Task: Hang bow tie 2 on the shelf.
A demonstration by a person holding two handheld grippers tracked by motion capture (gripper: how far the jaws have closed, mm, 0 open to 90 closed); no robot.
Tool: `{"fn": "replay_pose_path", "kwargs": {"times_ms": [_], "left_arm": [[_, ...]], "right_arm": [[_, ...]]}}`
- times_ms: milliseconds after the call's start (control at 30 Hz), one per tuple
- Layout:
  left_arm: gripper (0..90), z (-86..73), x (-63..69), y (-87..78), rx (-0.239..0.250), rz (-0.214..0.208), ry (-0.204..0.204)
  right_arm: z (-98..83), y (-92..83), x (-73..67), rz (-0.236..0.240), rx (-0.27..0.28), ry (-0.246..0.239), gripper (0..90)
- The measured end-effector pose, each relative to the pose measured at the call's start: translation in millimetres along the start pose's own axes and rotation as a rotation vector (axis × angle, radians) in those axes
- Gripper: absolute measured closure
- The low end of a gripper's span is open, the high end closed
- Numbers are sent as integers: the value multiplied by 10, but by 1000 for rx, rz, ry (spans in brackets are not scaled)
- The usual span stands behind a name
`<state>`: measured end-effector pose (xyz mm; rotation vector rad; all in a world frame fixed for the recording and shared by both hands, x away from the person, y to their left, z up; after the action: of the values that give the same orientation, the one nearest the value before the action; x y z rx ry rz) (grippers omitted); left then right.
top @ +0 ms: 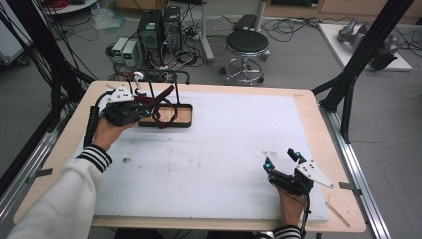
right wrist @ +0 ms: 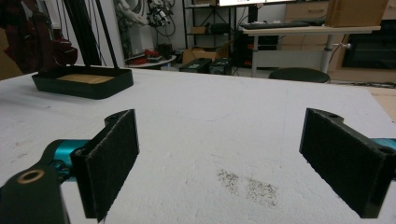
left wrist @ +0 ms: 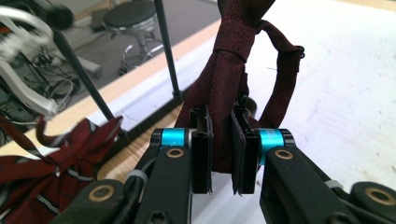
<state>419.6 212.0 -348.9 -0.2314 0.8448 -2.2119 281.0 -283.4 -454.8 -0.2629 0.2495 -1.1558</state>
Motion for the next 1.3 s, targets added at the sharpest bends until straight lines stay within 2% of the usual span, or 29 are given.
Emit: {"fn": "replay_pose_path", "kwargs": {"times_ms": [67,133,200,267,500,700,1033,1300], "left_arm": [[805,18,-11,-26,30,13,-31],[805,25,-17,-38,42,16,-42],[805,55,-19,-70,89,51,-82],[805,79,-14,-88,121,64,-118],[805,154,8,-92,165,110,-164],[805,196,0,-70,164,132,-175],[805,212,-82,9,151,154,-263],[805,212,-112,85,144,189,-284]], "right_arm": [[0,0,1,0,1,-2,111],[0,0,0,0,0,-1,111],[0,0,0,0,0,-1,111],[0,0,-1,0,0,0,111],[0,0,0,0,-2,-3,111],[0,0,-1,0,-1,2,111],[0,-1,1,1,-3,8,111],[1,1,0,2,-1,4,110]]}}
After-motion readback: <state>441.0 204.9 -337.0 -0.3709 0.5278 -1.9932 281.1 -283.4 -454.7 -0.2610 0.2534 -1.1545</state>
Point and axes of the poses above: each handheld gripper's, and its own axes: y roughly forward along the jaws, z roughly out of its top, x roughly to its right, the point moved 2 cm from there along y, roughly forward along the jaws, and after that the axes turned 12 degrees about -x, right-handed, at the moved point
